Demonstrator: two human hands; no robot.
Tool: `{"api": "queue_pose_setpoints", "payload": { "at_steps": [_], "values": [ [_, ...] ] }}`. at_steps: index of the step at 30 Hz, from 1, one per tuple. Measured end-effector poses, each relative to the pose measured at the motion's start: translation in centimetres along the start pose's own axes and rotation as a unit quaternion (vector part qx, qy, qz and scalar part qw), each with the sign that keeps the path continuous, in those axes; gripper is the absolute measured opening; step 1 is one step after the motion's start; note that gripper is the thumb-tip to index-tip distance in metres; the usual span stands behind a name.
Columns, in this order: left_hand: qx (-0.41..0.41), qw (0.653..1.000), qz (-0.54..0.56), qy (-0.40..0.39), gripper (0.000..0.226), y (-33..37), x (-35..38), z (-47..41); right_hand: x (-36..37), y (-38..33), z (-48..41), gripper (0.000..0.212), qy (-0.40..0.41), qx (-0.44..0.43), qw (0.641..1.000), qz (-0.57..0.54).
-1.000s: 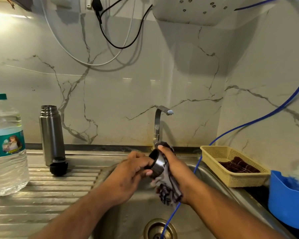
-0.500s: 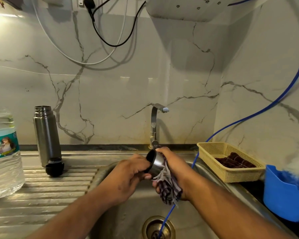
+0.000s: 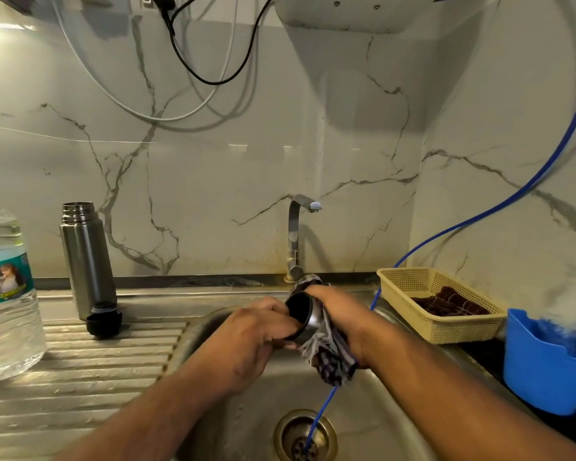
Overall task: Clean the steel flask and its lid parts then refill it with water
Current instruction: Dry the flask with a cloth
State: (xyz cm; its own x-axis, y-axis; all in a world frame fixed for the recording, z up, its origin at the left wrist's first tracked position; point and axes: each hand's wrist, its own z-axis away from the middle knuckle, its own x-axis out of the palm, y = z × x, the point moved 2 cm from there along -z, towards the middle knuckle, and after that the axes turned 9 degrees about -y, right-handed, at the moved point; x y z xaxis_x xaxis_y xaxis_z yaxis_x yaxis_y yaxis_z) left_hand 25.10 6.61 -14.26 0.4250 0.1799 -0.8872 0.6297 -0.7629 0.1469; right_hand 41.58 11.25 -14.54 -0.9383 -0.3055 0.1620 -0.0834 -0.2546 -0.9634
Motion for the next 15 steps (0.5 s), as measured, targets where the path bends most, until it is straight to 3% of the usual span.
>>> {"api": "queue_pose_setpoints", "payload": {
  "at_steps": [2, 4, 6, 7, 8, 10, 11, 12, 14, 15],
  "values": [
    [-0.019, 0.999, 0.032, -0.009, 0.022, 0.0, 0.0, -0.1, 0.0, -0.3, 0.0, 0.03, 0.04, -0.031, 0.999, 0.02],
    [-0.082, 0.984, 0.157, -0.015, 0.013, 0.1, 0.0, 0.1, 0.3, -0.6, 0.3, 0.024, 0.115, -0.099, 0.98, 0.129],
    [-0.132, 0.912, 0.387, -0.035, 0.019, 0.5, 0.1, 0.1, 0.5, -0.7, 0.9, 0.024, 0.16, -0.184, 0.933, 0.266],
    [-0.138, 0.89, 0.435, -0.016, 0.021, 0.5, 0.3, 0.0, 0.8, -0.7, 1.5, 0.024, 0.159, -0.235, 0.904, 0.319],
    [-0.14, 0.889, 0.436, 0.011, 0.02, 0.5, 0.3, 0.0, 1.4, -0.7, 1.9, 0.026, 0.156, -0.282, 0.872, 0.369],
    [-0.131, 0.92, 0.366, 0.044, 0.019, 0.1, 0.1, 0.0, 1.9, -0.5, 2.1, 0.037, 0.143, -0.36, 0.81, 0.439],
    [-0.117, 0.937, 0.326, 0.044, 0.021, 0.0, 0.0, 0.0, 1.9, -0.6, 1.9, 0.045, 0.133, -0.371, 0.814, 0.427],
    [-0.101, 0.949, 0.295, 0.04, 0.021, -0.2, -0.1, 0.0, 1.7, -1.0, 1.7, 0.054, 0.123, -0.353, 0.85, 0.372],
    [-0.071, 0.957, 0.28, 0.038, 0.021, 0.1, -0.2, -0.1, 0.5, -1.6, 1.0, 0.061, 0.054, -0.222, 0.966, 0.121],
    [-0.064, 0.951, 0.3, 0.048, 0.023, 0.4, -0.1, -0.2, -0.1, -1.5, 1.0, 0.059, -0.007, -0.137, 0.99, 0.004]
  ]
}}
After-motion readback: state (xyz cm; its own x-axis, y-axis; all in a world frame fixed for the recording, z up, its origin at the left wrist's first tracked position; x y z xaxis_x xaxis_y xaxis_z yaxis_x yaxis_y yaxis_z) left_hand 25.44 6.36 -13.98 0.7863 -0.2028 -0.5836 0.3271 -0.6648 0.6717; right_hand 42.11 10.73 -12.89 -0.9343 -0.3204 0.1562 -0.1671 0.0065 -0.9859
